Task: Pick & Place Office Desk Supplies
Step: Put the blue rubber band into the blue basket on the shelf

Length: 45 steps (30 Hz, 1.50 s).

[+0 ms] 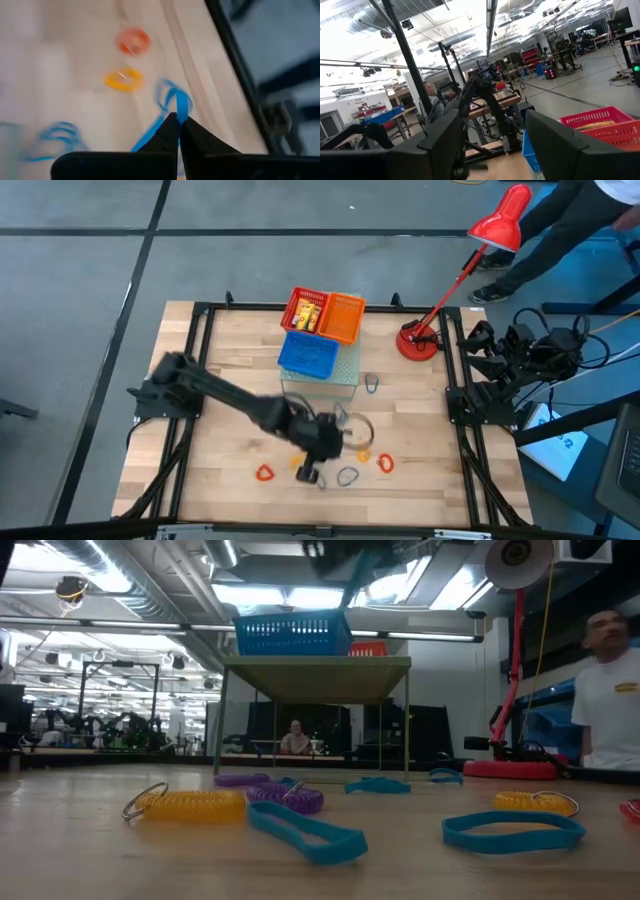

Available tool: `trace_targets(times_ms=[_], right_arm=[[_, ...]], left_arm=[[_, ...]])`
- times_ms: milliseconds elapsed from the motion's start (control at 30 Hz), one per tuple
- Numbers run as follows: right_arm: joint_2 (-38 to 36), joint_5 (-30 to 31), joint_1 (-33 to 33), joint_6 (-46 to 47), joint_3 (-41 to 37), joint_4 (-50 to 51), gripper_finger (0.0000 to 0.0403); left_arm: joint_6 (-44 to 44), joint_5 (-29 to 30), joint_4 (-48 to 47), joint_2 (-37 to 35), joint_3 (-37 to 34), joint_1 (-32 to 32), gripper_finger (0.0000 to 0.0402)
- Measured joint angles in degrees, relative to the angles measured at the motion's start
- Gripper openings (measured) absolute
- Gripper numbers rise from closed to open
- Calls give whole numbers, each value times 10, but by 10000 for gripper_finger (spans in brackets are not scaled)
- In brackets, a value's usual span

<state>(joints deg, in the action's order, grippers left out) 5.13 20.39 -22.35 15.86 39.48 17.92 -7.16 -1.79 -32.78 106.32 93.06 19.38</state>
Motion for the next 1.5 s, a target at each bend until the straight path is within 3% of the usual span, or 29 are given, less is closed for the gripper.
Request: trace_targets(times_ms=[233, 467, 633, 833, 933, 1233, 1500], right_arm=[[0, 1, 0, 0, 0, -8, 231], [0, -1, 0, 0, 0, -8, 231], [0, -1, 0, 0, 0, -8, 231], [0, -7, 0, 0, 0, -8, 231], [0, -25, 0, 1, 0, -8, 231], [0, -35, 0, 0, 0, -7, 231], [0, -35, 0, 2, 0, 1, 231]], left_arm=[[-40, 24, 79, -114, 0, -59, 2], [11, 97, 17, -201, 0, -141, 2], [38, 92, -40, -214, 0, -222, 2], [27, 27, -49, -195, -13, -295, 2], [14, 0, 25, -195, -48, -312, 2], [-22, -14, 107, -200, -153, -321, 2], [-53, -11, 168, -271, -215, -319, 2]])
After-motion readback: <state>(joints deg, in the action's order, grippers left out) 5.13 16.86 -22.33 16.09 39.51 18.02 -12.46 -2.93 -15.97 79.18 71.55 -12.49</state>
